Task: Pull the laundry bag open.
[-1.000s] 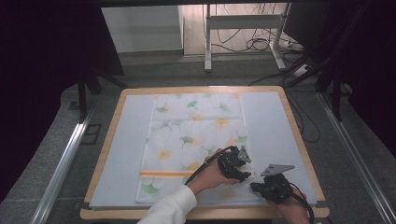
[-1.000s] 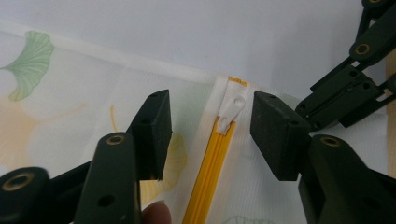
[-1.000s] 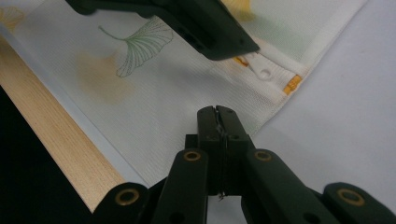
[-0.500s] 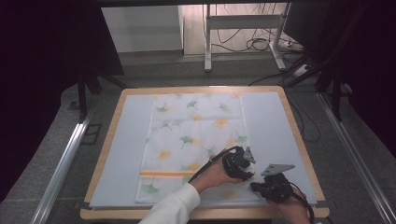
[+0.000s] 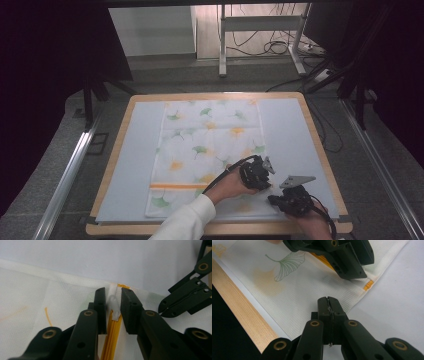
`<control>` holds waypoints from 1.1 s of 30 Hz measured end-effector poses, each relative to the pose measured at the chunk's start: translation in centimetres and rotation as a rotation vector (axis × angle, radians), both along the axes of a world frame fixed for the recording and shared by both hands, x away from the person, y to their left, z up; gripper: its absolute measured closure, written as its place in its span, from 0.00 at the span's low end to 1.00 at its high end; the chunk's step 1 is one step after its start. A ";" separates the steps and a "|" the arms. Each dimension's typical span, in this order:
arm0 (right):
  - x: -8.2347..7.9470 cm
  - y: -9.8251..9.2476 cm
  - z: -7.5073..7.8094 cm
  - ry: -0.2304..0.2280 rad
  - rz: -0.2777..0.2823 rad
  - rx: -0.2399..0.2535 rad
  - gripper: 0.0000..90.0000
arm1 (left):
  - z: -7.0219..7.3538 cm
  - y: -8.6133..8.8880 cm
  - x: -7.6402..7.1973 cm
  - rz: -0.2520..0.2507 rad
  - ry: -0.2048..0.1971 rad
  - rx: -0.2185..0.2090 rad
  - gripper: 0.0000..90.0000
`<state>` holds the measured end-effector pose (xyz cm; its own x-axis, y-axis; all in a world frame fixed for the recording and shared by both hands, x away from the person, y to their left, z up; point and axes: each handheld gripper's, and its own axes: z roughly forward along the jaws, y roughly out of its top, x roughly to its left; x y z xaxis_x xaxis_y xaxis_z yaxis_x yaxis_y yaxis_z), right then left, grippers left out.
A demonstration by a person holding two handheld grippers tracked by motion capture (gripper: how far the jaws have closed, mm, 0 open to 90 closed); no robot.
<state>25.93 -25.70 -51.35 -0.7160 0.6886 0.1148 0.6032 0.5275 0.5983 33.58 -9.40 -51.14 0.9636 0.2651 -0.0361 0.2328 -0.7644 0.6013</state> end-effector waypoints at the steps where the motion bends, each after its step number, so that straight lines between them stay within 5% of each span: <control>1: 0.0 0.0 0.0 0.001 0.000 0.000 0.98 | 0.0 0.0 0.0 0.001 -0.001 -0.002 0.86; 7: 0.0 0.0 0.0 0.000 0.001 0.000 0.98 | 0.2 0.2 -0.1 0.001 0.000 -0.009 0.93; 33: 0.3 -0.2 0.0 0.033 -0.010 0.016 0.99 | 0.2 0.7 -0.2 0.012 0.016 -0.001 0.94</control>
<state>26.25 -25.87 -51.36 -0.7046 0.6938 0.1489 0.6279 0.5119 0.5863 33.34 -8.66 -50.92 0.9595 0.2770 -0.0519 0.2519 -0.7606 0.5984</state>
